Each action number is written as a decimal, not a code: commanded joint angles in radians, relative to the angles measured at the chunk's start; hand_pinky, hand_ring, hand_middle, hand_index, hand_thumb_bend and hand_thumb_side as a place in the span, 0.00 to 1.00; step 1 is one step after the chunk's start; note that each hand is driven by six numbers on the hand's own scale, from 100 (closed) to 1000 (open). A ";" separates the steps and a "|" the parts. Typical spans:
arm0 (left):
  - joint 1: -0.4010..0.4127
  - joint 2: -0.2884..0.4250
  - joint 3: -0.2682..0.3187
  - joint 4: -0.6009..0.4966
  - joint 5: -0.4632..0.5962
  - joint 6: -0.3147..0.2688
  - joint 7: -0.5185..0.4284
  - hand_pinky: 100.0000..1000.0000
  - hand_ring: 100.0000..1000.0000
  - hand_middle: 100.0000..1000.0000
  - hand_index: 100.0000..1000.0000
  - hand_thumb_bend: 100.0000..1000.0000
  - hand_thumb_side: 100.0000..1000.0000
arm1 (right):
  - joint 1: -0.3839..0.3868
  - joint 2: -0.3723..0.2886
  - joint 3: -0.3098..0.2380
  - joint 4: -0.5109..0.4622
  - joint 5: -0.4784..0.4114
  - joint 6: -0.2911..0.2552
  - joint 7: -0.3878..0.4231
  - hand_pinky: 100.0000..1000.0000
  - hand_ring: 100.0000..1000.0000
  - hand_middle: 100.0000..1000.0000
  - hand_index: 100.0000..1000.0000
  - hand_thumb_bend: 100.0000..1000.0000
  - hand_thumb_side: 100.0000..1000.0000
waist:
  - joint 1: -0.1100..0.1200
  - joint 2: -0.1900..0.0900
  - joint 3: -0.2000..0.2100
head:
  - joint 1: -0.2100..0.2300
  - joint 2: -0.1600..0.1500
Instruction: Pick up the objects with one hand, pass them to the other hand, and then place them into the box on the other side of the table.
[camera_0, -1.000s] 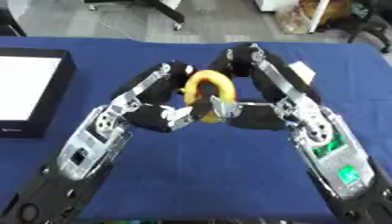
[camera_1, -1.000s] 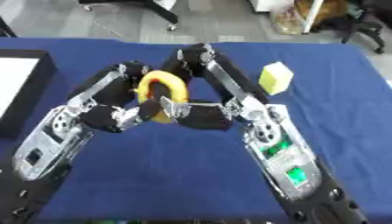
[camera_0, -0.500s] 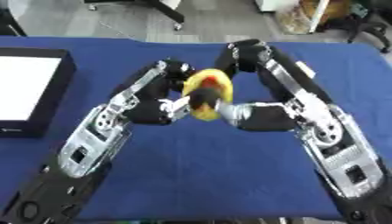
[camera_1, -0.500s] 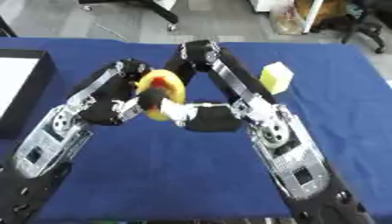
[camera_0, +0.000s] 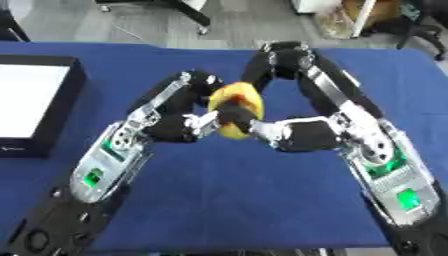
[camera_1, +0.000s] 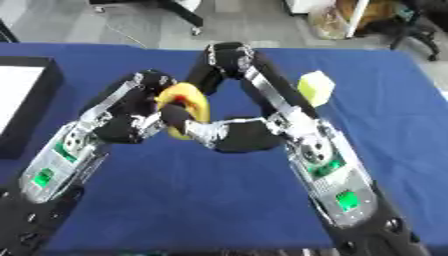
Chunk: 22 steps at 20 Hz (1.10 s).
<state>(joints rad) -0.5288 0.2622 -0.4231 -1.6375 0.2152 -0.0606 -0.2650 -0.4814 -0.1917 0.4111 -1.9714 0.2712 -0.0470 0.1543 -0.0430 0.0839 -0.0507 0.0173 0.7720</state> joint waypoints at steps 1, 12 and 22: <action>-0.012 0.005 0.012 -0.005 -0.004 -0.002 0.006 0.27 0.28 0.23 0.37 0.23 0.31 | -0.018 0.001 -0.016 -0.029 -0.006 -0.005 -0.018 0.48 0.51 0.52 0.66 0.34 0.37 | 0.001 -0.016 -0.002 | 0.003 -0.002; 0.006 0.021 0.060 0.005 -0.009 -0.018 0.054 0.27 0.28 0.23 0.37 0.23 0.31 | -0.037 -0.003 -0.071 -0.029 0.009 -0.059 -0.108 0.51 0.53 0.54 0.67 0.32 0.36 | 0.000 -0.019 -0.002 | 0.004 -0.002; 0.039 0.117 0.183 -0.017 -0.033 -0.040 0.168 0.27 0.28 0.23 0.37 0.24 0.29 | -0.017 -0.023 -0.118 -0.029 0.025 -0.072 -0.186 0.51 0.52 0.54 0.67 0.31 0.35 | 0.002 -0.021 0.005 | -0.002 -0.002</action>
<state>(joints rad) -0.4785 0.3430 -0.2700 -1.6289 0.1878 -0.0968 -0.1167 -0.4882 -0.1958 0.3063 -1.9788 0.2892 -0.1192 -0.0206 -0.0445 0.0812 -0.0460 0.0172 0.7720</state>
